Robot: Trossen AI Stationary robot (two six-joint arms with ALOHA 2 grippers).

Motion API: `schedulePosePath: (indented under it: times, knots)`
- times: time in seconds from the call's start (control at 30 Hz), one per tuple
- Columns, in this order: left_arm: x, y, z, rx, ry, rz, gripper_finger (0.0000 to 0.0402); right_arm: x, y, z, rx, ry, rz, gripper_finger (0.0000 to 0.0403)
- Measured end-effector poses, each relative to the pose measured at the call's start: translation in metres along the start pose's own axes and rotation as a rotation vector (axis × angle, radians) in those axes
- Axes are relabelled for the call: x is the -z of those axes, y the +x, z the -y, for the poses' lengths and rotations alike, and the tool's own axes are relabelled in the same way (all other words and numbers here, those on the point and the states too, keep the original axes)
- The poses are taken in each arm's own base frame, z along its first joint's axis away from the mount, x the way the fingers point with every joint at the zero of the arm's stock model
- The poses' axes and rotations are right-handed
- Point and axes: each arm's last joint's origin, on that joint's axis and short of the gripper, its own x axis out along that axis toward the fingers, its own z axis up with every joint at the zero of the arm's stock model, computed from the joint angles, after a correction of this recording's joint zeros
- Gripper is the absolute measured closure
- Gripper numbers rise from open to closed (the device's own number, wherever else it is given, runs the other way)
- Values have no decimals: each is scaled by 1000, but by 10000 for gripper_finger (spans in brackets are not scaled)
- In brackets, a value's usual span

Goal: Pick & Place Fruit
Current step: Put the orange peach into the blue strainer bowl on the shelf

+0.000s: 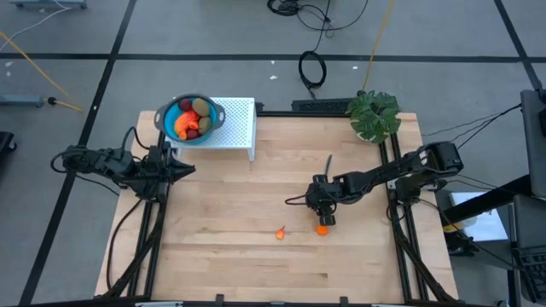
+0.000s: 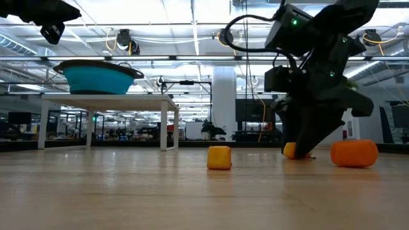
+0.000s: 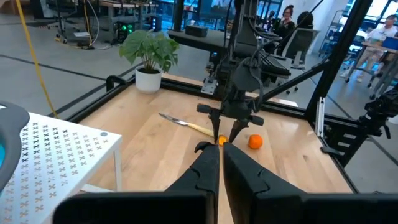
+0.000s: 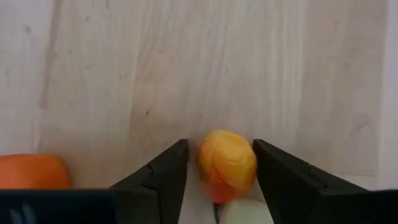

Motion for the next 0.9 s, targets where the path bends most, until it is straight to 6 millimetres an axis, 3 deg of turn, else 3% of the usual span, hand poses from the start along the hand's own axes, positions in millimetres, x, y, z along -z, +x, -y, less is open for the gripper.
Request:
schedulePosePath:
  times: [0.23, 0.43, 0.67, 0.9]
  knots:
    - [-1, 0, 0, 3, -19, 6, 400, 0, 3, 0, 0, 2, -9, 252]
    - [-1, 0, 0, 5, -95, 8, 382, -2, -7, 0, 1, 1, 19, 296]
    - [-11, 11, 7, 24, -184, 70, 355, -21, -44, 7, 12, 23, 193, 310]
    - [-24, 40, 23, 44, -143, 151, 294, -48, -101, 19, 45, 57, 624, 306]
